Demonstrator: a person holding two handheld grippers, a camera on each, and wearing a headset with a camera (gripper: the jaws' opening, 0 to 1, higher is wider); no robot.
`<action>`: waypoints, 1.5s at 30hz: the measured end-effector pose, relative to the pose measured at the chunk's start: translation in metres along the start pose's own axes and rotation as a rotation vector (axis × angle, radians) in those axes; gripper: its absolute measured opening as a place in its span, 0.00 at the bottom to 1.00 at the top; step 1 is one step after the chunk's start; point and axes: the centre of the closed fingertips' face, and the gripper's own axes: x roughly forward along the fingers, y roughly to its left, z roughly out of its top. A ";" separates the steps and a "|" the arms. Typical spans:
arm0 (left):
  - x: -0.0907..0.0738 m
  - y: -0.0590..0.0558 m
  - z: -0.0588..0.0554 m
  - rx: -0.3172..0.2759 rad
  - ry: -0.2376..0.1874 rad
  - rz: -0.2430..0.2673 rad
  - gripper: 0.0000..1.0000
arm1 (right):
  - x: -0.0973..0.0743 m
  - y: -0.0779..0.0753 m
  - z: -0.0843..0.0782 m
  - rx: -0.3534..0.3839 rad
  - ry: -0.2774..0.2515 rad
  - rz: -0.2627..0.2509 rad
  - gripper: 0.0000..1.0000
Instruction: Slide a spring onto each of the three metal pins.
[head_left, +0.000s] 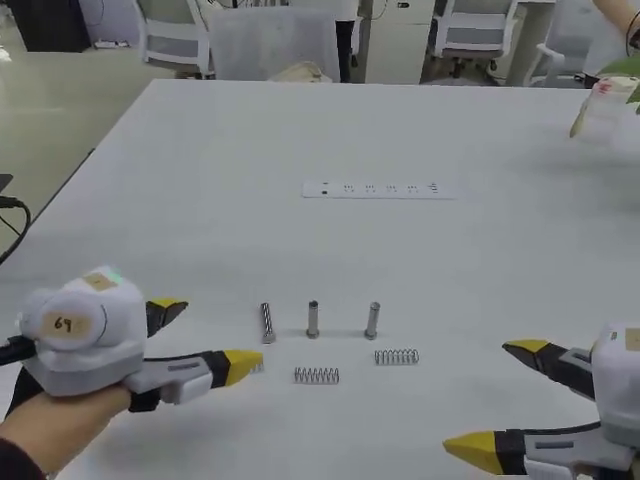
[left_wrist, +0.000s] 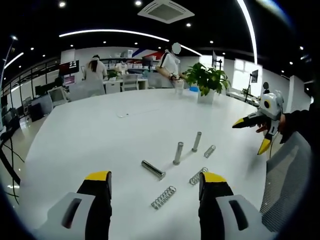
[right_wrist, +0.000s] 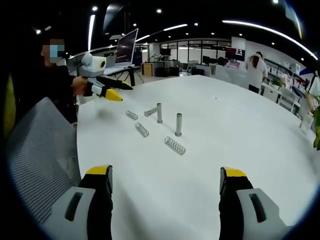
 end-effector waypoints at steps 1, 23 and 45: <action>0.002 0.002 0.001 -0.001 0.004 0.005 0.67 | 0.000 0.000 0.000 0.001 -0.001 -0.001 0.88; 0.060 0.016 -0.001 -0.013 0.109 0.078 0.58 | -0.002 -0.002 -0.004 0.011 0.007 -0.010 0.87; 0.089 0.006 -0.024 0.015 0.213 0.070 0.47 | -0.002 0.001 -0.009 0.010 0.027 0.001 0.86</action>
